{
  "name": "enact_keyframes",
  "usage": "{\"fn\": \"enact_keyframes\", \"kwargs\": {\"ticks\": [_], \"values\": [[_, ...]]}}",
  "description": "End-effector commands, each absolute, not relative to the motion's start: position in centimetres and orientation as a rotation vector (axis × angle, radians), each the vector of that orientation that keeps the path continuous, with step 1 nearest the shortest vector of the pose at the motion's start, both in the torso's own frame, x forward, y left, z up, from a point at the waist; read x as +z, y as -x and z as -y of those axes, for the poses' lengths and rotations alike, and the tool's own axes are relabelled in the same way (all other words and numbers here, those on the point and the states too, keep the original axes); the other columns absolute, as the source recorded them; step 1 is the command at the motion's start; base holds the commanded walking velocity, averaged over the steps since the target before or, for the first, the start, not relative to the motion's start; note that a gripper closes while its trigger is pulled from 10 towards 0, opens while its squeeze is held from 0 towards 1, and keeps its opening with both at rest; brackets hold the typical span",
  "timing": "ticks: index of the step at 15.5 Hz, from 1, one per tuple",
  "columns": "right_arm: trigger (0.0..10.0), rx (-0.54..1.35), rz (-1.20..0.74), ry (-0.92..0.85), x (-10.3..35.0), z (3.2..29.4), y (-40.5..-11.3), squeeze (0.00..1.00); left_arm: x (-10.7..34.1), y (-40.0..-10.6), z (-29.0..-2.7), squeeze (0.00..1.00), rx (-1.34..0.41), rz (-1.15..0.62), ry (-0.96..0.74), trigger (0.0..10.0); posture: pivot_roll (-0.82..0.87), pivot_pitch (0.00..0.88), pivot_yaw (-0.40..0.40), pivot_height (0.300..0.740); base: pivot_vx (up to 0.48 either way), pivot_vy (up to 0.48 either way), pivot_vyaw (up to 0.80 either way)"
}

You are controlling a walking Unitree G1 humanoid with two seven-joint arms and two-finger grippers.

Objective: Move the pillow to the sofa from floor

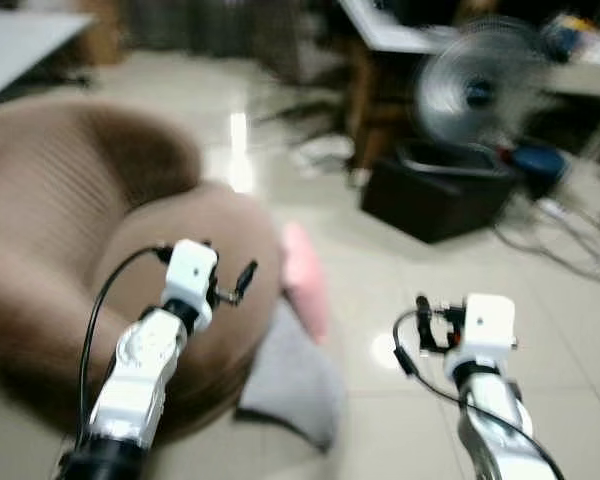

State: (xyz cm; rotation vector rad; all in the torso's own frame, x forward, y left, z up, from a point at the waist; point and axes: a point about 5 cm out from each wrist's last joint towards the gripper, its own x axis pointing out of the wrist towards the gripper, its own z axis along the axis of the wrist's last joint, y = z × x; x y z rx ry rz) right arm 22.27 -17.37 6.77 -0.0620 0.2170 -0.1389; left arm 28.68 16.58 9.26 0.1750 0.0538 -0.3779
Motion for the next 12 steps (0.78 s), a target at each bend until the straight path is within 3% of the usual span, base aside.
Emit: {"fn": "enact_keyframes", "kwargs": {"ticks": [1,12], "values": [[10.0,-0.152,-0.237,0.095,6.55,18.22,-21.98,0.0,9.39,-28.8,-15.52,0.0,-0.41,-0.043,-0.169,10.0,0.05,0.023,-0.048,0.74,0.326,0.0,0.0],[10.0,-0.117,-0.268,0.098,6.19,17.67,-21.56,0.0,9.32,-28.58,-15.58,0.0,-0.419,-0.05,-0.171,10.0,0.05,0.045,-0.046,0.74,0.324,0.0,0.0]]}}
